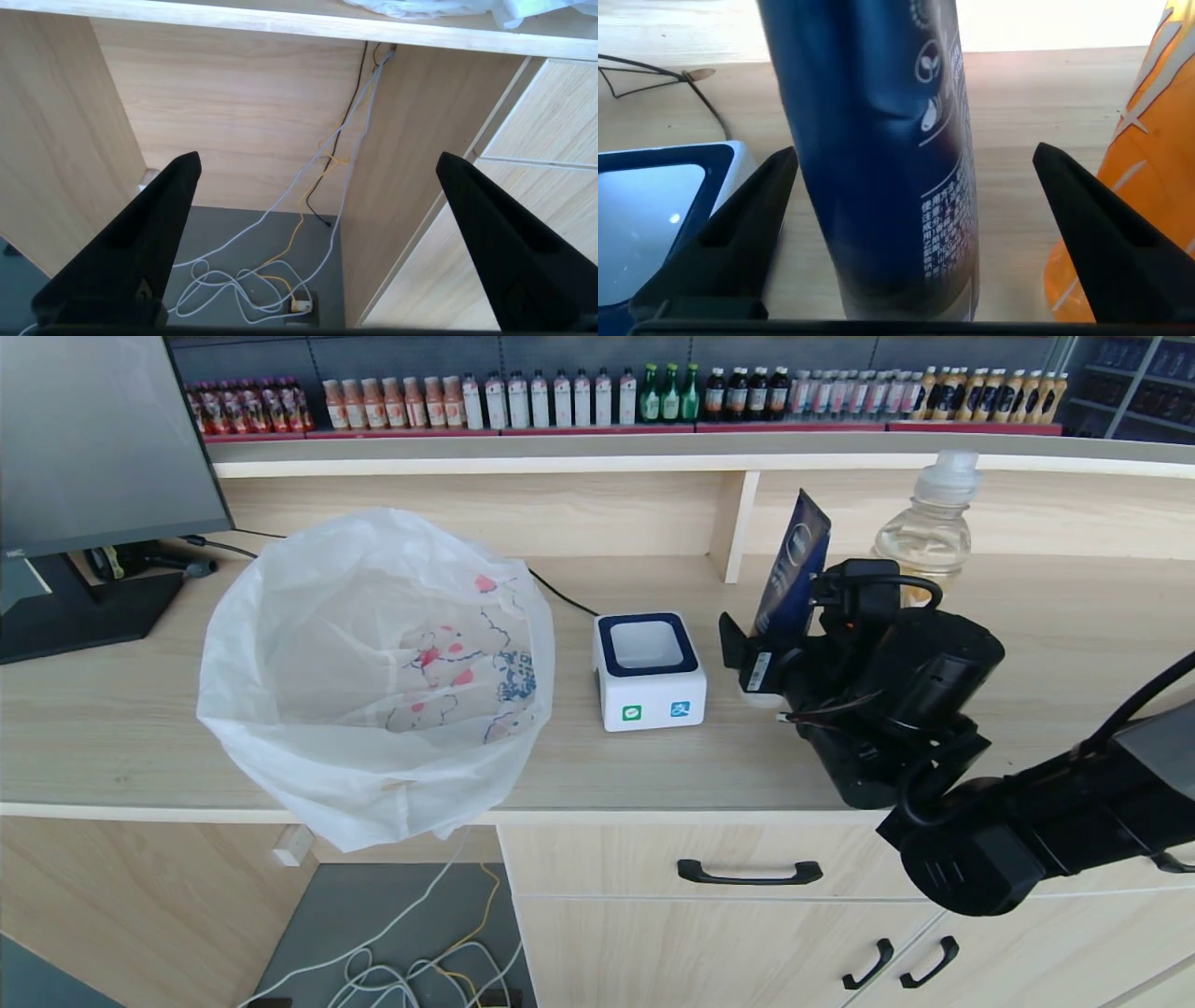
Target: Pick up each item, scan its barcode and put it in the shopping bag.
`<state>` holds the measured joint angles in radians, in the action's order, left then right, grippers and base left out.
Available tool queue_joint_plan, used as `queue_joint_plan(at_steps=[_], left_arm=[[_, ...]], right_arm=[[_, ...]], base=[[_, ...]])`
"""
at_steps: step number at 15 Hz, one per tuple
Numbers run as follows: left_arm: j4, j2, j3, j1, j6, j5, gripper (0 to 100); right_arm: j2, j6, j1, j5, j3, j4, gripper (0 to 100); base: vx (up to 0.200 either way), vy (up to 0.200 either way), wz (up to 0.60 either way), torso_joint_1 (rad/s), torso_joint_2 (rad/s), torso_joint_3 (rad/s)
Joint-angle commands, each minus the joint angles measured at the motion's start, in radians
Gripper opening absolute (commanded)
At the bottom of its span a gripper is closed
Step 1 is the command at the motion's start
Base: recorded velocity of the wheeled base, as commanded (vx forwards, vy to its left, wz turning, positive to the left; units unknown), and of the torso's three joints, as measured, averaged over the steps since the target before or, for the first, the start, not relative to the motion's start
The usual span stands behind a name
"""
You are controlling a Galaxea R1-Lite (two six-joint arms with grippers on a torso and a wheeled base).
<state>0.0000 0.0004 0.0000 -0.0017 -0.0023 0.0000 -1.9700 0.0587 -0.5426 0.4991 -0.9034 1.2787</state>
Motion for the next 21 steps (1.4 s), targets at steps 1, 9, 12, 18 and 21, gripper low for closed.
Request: queue_joint_plan(at_steps=[1,9,12,18,21], left_arm=[[0.000,0.001,0.000,0.000,-0.001,0.000,100],[0.000,0.001,0.000,0.000,-0.001,0.000,100],[0.000,0.001,0.000,0.000,-0.001,0.000,100],[0.000,0.001,0.000,0.000,-0.001,0.000,100],[0.000,0.001,0.000,0.000,-0.001,0.000,100]], right_arm=[[-0.004,0.001,0.000,-0.001,-0.002,0.001,100],[-0.012,-0.007,0.004,-0.001,-0.026,0.002,0],[-0.010,-0.014,0.004,0.001,-0.023,0.004,0],[0.042,-0.034,-0.011,-0.007,0.060,0.011,0],[0.129,-0.030,-0.048,-0.036,0.141,0.025,0]], base=[[0.000,0.000,0.00,0.000,0.00,0.000],[0.000,0.000,0.00,0.000,0.00,0.000],[0.000,0.000,0.00,0.000,0.00,0.000],[0.000,0.000,0.00,0.000,0.00,0.000],[0.000,0.000,0.00,0.000,0.00,0.000]])
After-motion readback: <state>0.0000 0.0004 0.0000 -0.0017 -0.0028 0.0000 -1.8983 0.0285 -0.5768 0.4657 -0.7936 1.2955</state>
